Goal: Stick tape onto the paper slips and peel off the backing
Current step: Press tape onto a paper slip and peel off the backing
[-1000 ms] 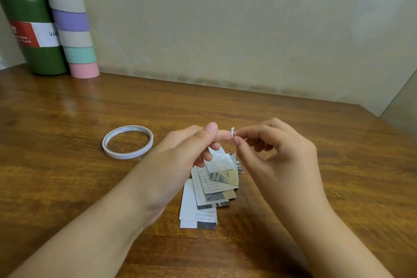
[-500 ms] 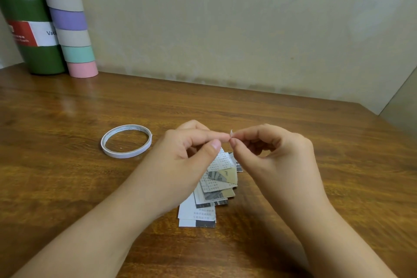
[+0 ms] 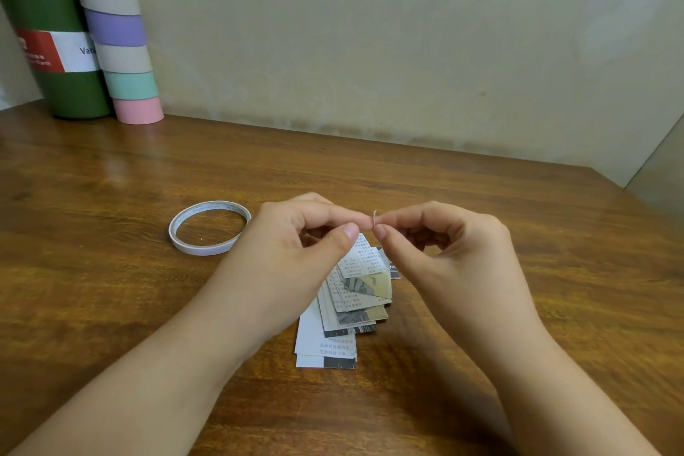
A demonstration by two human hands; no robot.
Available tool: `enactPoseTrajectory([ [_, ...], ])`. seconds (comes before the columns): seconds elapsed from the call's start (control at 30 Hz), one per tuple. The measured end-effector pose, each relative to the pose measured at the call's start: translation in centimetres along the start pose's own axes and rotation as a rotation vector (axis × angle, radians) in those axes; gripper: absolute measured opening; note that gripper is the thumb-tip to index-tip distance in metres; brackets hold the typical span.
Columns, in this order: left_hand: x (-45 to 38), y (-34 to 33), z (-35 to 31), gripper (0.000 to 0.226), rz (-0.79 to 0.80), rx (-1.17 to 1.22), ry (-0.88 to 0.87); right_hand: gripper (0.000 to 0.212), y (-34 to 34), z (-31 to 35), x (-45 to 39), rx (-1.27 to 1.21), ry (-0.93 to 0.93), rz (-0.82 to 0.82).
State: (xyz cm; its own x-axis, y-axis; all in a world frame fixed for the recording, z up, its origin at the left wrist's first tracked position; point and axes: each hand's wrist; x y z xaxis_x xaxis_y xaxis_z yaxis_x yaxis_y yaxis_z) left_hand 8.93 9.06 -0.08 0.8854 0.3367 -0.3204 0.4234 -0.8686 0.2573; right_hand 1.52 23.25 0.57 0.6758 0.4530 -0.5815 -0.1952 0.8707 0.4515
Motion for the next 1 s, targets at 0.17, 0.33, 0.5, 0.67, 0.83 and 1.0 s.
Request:
enactPoseTrajectory([
  [0.17,-0.03,0.0,0.11,0.021,0.002,0.026,-0.001,0.013,-0.02,-0.01,-0.01,-0.01,0.001,-0.002],
  [0.33,-0.11,0.06,0.25,0.024,-0.006,0.053,-0.001,0.012,0.06,-0.09,-0.02,0.012,0.031,-0.005],
  [0.5,-0.05,0.09,0.1,0.025,0.0,0.053,0.002,0.007,-0.03,-0.33,0.03,0.064,0.097,-0.027],
  [0.67,0.14,-0.09,0.08,0.02,0.046,0.03,0.027,0.005,-0.36,-0.76,0.02,0.191,0.17,-0.093],
  [0.83,0.26,-0.19,-0.05,0.024,0.071,0.027,0.044,0.003,-0.47,-0.55,0.2,0.162,0.123,-0.117],
  [1.0,0.27,-0.26,-0.08,0.024,0.058,0.034,0.04,0.015,-0.19,0.04,0.26,0.016,-0.019,-0.057],
])
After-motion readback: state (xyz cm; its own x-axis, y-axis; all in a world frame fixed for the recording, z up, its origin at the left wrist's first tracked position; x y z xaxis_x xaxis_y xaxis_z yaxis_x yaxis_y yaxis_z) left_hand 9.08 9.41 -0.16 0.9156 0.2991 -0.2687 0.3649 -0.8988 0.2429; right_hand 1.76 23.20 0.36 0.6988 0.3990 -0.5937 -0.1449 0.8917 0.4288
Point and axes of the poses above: each hand's wrist, its own x-axis away from the middle knuckle, its own y-axis out of the back of the hand, z = x × y, and after that the axes turned 1 degree about y, right-handed
